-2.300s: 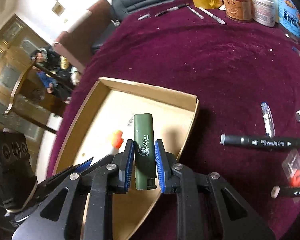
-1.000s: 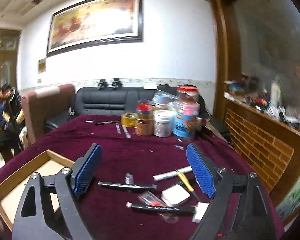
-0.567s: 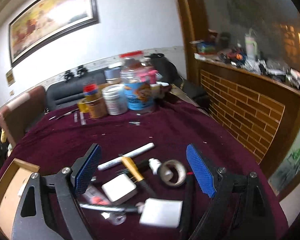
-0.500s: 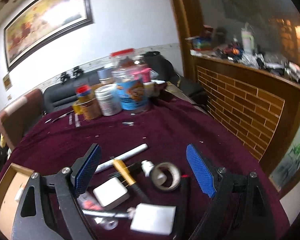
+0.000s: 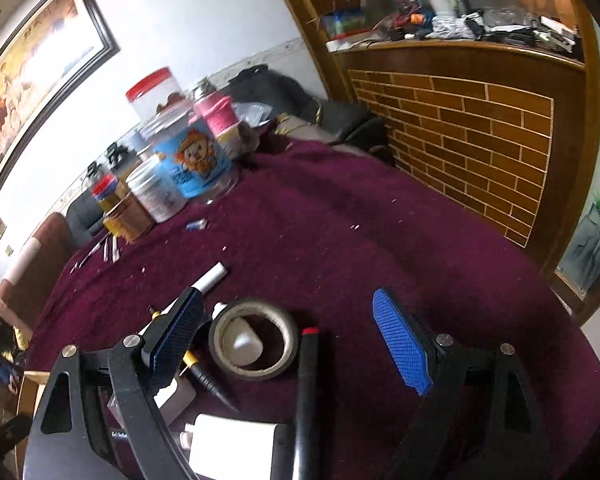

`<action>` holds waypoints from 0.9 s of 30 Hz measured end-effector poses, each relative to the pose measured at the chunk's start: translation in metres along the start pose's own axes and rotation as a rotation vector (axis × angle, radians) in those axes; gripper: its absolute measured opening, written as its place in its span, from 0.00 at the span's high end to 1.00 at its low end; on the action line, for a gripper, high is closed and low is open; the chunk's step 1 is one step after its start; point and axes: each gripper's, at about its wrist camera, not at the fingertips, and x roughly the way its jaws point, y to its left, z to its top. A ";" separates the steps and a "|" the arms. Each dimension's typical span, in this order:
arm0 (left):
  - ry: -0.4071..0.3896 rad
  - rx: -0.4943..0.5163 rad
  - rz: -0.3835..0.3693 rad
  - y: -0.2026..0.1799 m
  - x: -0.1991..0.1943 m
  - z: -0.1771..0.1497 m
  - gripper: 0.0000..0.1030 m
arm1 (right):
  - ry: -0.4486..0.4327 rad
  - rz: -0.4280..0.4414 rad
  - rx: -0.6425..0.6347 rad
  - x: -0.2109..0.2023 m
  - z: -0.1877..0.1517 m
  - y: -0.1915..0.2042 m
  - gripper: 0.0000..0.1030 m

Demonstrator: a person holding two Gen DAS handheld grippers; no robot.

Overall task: Organize rigid objects
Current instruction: 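Grasp the black marker with the left tool and lift it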

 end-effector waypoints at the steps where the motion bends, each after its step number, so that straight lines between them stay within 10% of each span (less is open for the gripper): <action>1: 0.006 0.027 -0.001 -0.008 0.009 0.006 0.02 | 0.005 0.005 -0.012 0.001 -0.001 0.002 0.16; 7: 0.075 0.324 0.107 -0.046 0.065 0.020 0.02 | 0.008 0.014 -0.099 0.002 -0.007 0.021 0.16; 10: 0.127 0.347 0.059 -0.044 0.071 0.004 0.25 | 0.015 0.000 -0.120 0.003 -0.009 0.024 0.16; 11: 0.133 0.347 0.055 -0.044 0.067 0.001 0.41 | 0.012 -0.003 -0.121 0.003 -0.009 0.024 0.16; 12: 0.170 0.315 -0.022 -0.040 0.061 -0.004 0.78 | 0.006 -0.007 -0.121 0.002 -0.008 0.024 0.16; 14: 0.248 0.263 -0.084 -0.034 0.055 -0.013 1.00 | 0.005 -0.011 -0.121 0.003 -0.008 0.024 0.16; 21: 0.166 0.191 -0.146 -0.011 -0.003 -0.046 0.99 | 0.007 -0.029 -0.151 0.003 -0.011 0.029 0.16; 27: 0.146 0.181 -0.090 -0.004 -0.002 -0.046 0.78 | 0.017 -0.023 -0.150 0.005 -0.010 0.029 0.16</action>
